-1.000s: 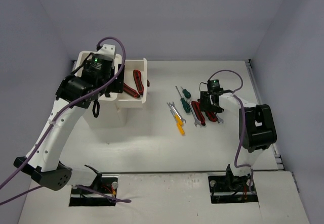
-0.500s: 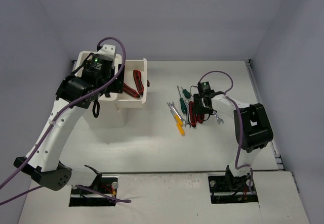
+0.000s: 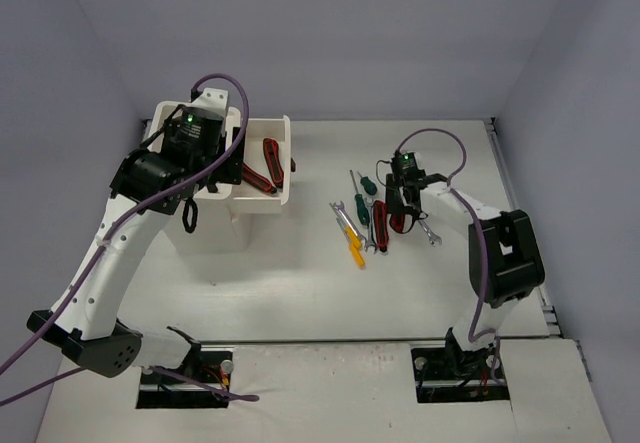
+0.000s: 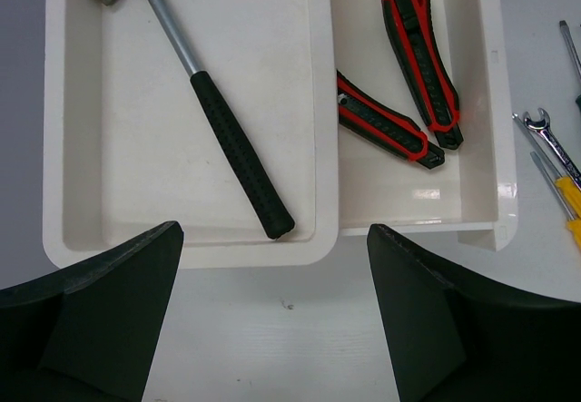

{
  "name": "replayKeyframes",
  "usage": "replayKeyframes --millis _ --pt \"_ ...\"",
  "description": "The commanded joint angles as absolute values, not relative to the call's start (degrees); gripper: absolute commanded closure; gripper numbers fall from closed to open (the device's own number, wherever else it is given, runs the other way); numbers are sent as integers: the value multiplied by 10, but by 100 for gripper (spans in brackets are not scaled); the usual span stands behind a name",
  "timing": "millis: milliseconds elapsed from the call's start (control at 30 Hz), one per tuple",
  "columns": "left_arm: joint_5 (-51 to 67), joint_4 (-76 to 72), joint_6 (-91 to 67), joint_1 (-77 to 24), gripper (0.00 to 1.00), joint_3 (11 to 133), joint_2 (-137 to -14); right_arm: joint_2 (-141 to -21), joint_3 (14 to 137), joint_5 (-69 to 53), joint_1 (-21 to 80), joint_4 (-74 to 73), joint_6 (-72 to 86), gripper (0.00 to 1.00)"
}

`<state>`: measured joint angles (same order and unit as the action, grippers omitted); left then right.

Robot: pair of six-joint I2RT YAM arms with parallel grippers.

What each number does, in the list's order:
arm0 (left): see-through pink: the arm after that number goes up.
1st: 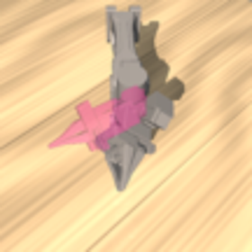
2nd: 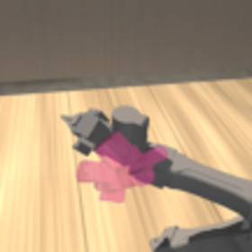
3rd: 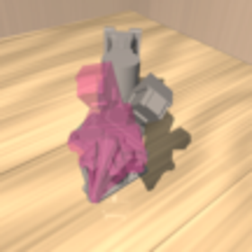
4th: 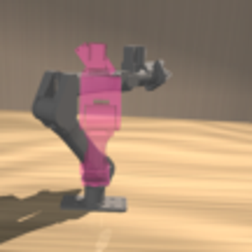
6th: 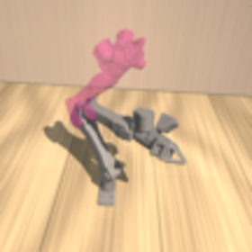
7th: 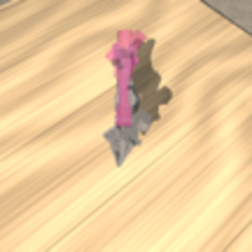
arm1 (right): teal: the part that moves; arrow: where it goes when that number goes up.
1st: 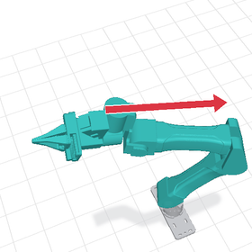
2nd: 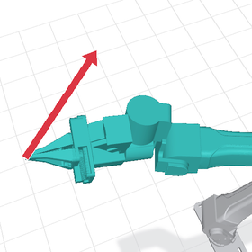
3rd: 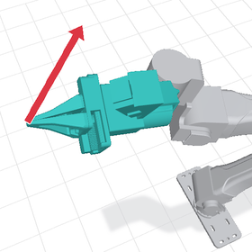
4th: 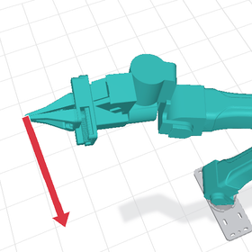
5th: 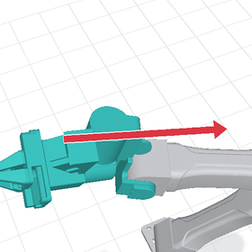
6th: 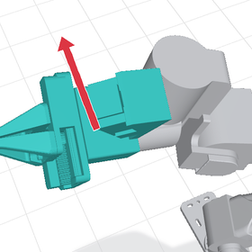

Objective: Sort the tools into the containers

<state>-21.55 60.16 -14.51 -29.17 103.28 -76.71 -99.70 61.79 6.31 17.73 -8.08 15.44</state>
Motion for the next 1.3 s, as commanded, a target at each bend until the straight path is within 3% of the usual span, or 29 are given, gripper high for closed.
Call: replayKeyframes --millis 0,200,500,667,700,933,1100,1267 --pt "-241 581 -131 -288 20 1059 -760 -876 731 98 223 -60 181 100" --pt "-251 582 -129 -288 20 1069 -759 -894 885 47 294 -47 222 100" --pt "-260 583 -132 -287 20 1066 -744 -1057 1092 4 420 20 290 100" --pt "-264 583 -134 -285 20 1055 -728 -1138 1166 22 457 25 312 92" --pt "-265 583 -134 -284 20 1053 -726 -1147 1171 32 460 25 315 90" --pt "-265 583 -134 -280 20 1042 -716 -1151 1163 63 463 24 295 42" --pt "-262 583 -133 -279 20 1048 -721 -1086 1110 110 461 23 224 28" --pt "-255 582 -133 -279 20 1054 -729 -975 964 149 403 23 222 27"
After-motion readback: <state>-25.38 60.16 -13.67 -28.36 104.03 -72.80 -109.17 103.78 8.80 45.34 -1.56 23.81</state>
